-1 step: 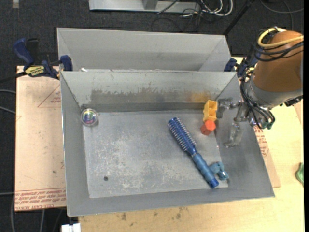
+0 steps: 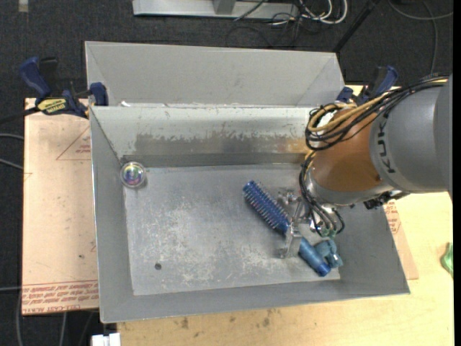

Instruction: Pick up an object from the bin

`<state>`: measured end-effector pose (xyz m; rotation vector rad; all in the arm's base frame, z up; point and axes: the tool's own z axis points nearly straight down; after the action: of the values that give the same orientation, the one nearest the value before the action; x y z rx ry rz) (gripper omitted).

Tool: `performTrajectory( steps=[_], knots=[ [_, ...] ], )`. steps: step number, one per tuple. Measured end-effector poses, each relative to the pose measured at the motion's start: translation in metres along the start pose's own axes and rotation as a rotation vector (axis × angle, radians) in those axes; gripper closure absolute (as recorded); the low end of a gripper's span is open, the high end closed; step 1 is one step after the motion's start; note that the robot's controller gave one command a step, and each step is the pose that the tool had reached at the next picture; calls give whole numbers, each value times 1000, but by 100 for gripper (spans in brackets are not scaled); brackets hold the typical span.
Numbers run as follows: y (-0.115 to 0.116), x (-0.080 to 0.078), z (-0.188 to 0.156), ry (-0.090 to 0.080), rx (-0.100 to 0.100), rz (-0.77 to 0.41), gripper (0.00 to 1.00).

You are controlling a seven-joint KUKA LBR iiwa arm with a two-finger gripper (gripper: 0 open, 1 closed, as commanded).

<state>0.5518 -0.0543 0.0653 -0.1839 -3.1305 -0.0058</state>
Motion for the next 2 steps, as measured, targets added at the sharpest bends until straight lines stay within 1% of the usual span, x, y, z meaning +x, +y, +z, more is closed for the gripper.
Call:
performTrajectory(
  steps=[1, 2],
  knots=[
    [-3, -3, -5, -8, 2, 2, 100],
    [8, 17, -105, -13, 1, 18, 100]
  ],
)
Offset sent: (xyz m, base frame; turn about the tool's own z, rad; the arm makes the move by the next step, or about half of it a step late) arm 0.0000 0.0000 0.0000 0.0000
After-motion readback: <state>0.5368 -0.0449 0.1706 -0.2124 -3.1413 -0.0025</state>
